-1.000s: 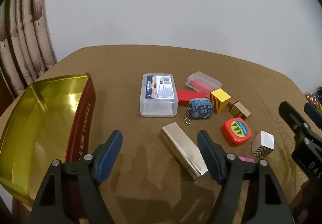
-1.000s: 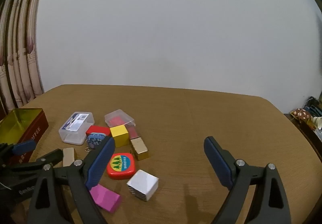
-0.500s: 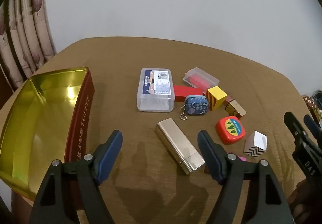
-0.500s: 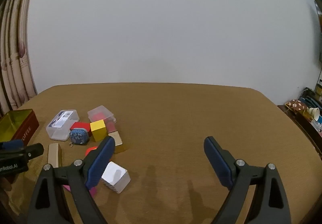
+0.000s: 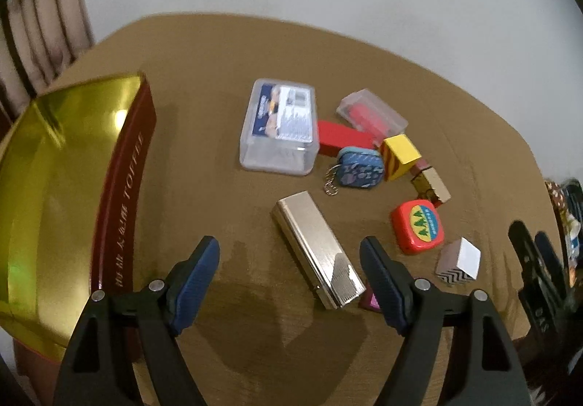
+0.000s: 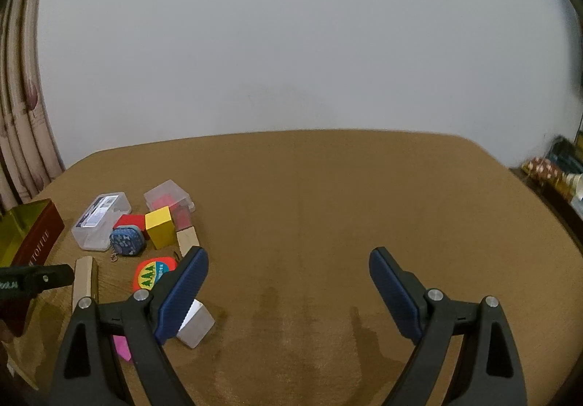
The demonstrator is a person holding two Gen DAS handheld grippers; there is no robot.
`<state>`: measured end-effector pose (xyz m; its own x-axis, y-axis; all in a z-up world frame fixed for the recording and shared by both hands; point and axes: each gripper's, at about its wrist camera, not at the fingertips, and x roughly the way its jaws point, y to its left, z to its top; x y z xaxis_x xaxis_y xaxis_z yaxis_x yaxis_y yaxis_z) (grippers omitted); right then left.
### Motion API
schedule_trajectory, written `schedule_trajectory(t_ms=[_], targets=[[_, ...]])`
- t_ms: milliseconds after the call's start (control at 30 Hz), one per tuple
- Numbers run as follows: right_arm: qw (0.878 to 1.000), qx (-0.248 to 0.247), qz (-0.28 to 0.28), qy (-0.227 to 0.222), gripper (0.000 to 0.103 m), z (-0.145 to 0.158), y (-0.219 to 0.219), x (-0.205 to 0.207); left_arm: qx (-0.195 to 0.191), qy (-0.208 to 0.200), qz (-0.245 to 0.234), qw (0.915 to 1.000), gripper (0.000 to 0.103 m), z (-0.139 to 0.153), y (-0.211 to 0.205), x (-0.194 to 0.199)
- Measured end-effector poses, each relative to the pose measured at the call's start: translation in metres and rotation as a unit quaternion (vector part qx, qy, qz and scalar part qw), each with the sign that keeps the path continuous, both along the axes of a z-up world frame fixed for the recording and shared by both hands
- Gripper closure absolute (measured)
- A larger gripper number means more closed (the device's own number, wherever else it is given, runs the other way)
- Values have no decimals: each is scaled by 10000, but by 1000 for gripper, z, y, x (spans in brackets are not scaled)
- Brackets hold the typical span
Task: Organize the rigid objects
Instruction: 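Move the left gripper toward the silver metal bar and grasp it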
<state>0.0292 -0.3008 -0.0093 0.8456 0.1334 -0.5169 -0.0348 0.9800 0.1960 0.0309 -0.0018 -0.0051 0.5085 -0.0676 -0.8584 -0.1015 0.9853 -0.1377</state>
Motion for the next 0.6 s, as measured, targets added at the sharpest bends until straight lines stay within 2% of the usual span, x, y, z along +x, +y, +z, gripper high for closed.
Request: schedule_trajectory(t_ms=[200, 367, 467, 567, 600], targets=[[9997, 222, 86, 77, 10, -4, -7, 0, 104, 335, 100, 9993, 28, -9, -9, 20], [9997, 221, 61, 107, 10, -4, 0, 2, 94, 599, 167, 9980, 27, -14, -21, 35], [9996, 245, 78, 122, 10, -4, 0, 2, 136, 785, 172, 9967, 29, -19, -30, 44], [9992, 366, 34, 149, 10, -6, -7, -2, 336, 834, 200, 9957, 32, -27, -38, 47], [9991, 388, 29, 163, 10, -6, -8, -1, 425, 816, 196, 9956, 38, -28, -42, 48]])
